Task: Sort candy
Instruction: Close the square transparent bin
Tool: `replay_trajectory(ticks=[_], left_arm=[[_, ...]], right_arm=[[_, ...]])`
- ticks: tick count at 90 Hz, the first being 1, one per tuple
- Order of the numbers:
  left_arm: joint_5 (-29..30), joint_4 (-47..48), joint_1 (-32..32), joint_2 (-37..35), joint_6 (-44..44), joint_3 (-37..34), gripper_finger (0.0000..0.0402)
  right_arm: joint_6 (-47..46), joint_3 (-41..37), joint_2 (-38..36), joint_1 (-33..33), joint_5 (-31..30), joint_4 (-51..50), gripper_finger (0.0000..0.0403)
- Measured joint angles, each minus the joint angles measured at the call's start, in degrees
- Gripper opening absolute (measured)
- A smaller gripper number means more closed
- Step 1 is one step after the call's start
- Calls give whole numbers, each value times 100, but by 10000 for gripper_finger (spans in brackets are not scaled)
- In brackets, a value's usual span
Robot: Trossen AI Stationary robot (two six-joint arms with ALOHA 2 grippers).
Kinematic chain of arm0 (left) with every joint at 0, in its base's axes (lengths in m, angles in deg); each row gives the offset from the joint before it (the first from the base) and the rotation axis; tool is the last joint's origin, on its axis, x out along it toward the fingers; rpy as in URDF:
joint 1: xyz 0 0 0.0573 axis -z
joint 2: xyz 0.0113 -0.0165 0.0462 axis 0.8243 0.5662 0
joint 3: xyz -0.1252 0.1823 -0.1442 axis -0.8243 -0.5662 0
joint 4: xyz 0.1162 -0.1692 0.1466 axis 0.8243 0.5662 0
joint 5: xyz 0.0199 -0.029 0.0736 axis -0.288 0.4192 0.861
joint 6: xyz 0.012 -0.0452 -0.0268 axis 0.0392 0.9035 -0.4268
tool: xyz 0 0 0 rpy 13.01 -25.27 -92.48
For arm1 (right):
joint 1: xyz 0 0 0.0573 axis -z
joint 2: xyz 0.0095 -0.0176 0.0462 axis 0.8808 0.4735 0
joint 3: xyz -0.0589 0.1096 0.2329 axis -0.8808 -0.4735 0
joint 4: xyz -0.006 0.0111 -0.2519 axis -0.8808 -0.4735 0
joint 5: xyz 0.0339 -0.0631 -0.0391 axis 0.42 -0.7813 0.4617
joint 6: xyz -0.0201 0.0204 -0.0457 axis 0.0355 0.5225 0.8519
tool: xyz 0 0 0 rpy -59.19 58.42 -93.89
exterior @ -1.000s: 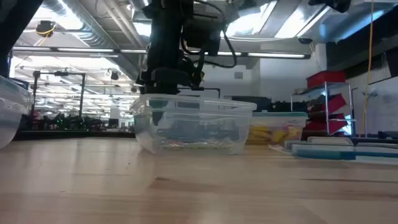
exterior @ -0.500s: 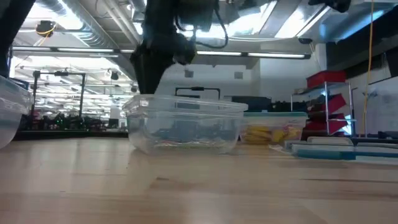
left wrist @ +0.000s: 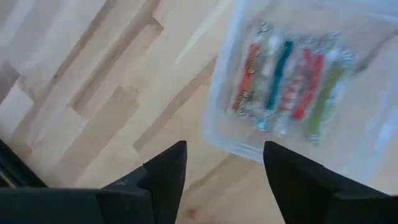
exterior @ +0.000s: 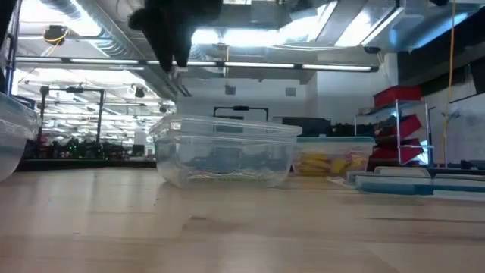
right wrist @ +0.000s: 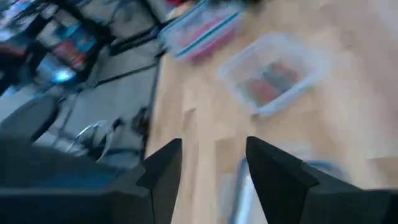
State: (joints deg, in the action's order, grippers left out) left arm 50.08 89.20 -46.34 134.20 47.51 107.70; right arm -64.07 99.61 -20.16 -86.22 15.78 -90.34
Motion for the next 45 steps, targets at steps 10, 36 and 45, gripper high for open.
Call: replay_trajectory(ticks=[10,36,45], left_arm=[[148,-33,365,-34,526,0,196],[260,-77,958,-36,2272,-93,196],[260,-151,1092,-38,2242,-163,196]], right_arm=[[-298,-1028,100,-517,13,873,166],[1132,-2120,1180,-745,732,2745,166],[1618,-2118,1737,-841,505,2691,166]])
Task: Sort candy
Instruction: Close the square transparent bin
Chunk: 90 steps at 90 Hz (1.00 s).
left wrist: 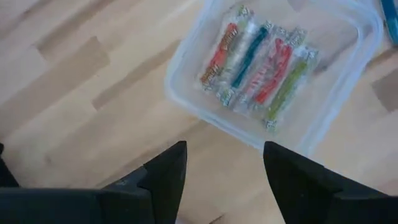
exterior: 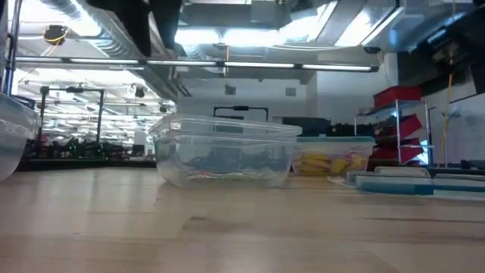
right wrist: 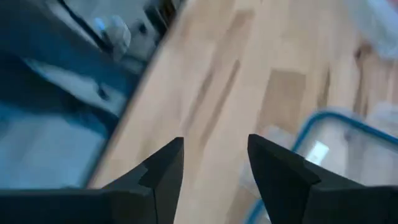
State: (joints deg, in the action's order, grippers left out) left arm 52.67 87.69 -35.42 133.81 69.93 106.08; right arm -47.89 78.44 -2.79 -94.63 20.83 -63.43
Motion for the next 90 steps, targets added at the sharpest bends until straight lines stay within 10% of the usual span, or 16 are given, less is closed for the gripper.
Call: replay_trajectory(ticks=[45,90], left_arm=[[8,-67,169,2,-639,-154,196],[260,-202,166,2,-1217,-154,196]], right_arm=[[-555,249,1933,-276,-714,-1251,253],[-1552,317,2676,-286,-1265,-950,78]])
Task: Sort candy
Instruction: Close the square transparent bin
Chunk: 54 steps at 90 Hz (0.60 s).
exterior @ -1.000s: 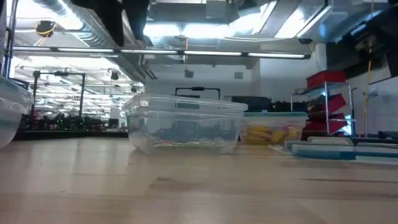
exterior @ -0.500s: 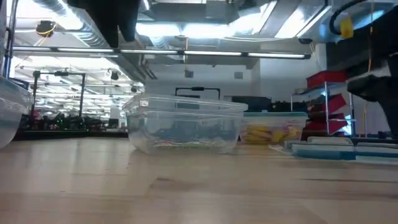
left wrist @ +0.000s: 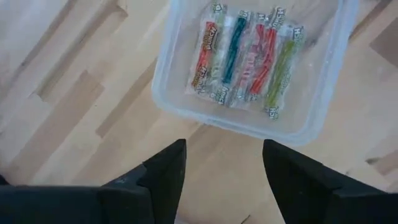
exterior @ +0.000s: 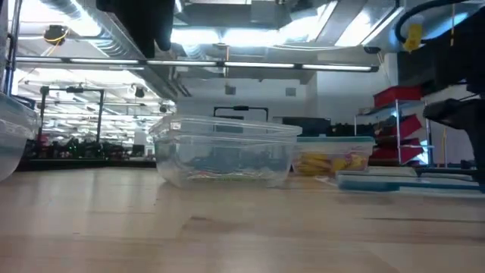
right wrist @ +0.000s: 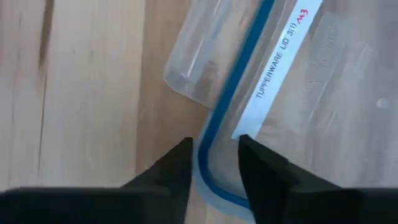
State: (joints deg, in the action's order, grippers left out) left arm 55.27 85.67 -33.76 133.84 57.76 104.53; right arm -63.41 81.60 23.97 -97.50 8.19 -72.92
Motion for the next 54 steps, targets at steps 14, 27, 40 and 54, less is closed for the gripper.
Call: replay_trajectory(ticks=[14,27,40,54], left_arm=[[-2,-2,-2,0,1,0,196],[-2,-1,0,0,-17,0,196],[-6,-23,0,0,-10,0,196],[-142,-498,4,0,-497,0,196]], right_arm=[[-199,117,74,16,-86,-208,9],[-491,449,103,16,-70,-671,4],[-524,1033,82,14,44,-1390,2],[-233,1791,76,14,584,-2189,1]])
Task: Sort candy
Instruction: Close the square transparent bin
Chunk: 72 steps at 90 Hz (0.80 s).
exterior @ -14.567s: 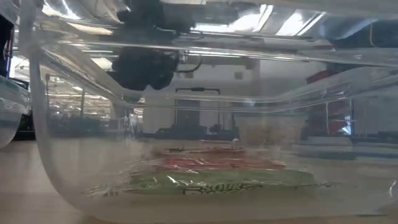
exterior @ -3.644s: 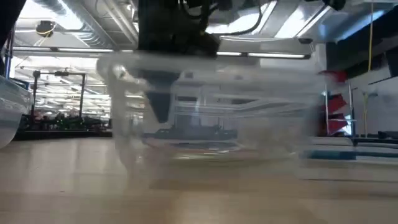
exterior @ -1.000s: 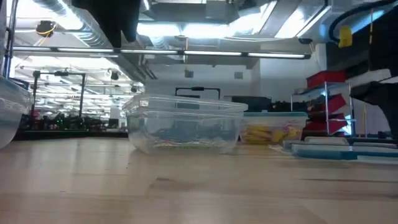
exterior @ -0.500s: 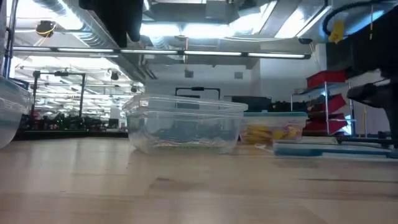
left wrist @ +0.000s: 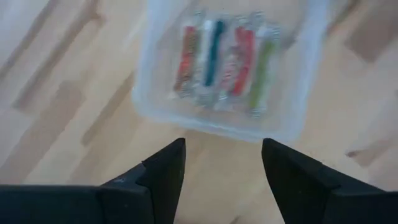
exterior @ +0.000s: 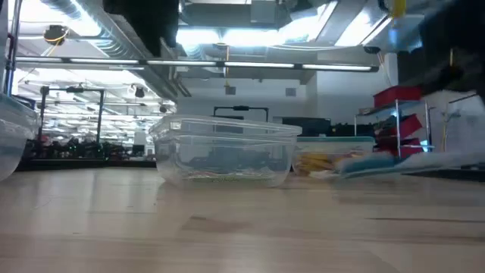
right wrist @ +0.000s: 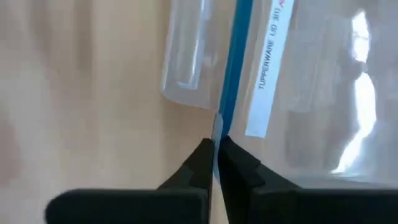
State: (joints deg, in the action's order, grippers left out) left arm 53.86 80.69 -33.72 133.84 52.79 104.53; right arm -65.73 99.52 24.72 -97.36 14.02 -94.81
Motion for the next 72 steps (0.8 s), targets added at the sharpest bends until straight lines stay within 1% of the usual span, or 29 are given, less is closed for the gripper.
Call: replay_trajectory(ticks=[7,15,25,34,43,52,56,63,72], left_arm=[[-13,-545,10,0,-540,2,196],[-13,-1278,35,0,-1465,2,196],[27,-2047,37,0,-2917,7,196],[95,-2622,35,0,-4440,7,196],[150,-3271,19,0,-5730,7,196],[261,-3946,-13,0,-6704,7,196],[395,-4254,-19,0,-7043,7,196],[802,-4782,-30,0,-7549,7,196],[1149,-5245,-32,0,-7866,10,196]], right_arm=[[299,424,-94,0,316,-356,0],[561,874,-360,0,703,-604,0],[580,1324,-862,1,986,-947,0],[270,1539,-1429,9,1132,-919,0],[-270,1616,-1965,118,994,-788,0],[-674,1616,-2348,170,602,-606,0],[-727,1614,-2458,168,396,-568,0],[-736,1614,-2548,161,154,-458,0],[-722,1610,-2546,157,16,-391,0]])
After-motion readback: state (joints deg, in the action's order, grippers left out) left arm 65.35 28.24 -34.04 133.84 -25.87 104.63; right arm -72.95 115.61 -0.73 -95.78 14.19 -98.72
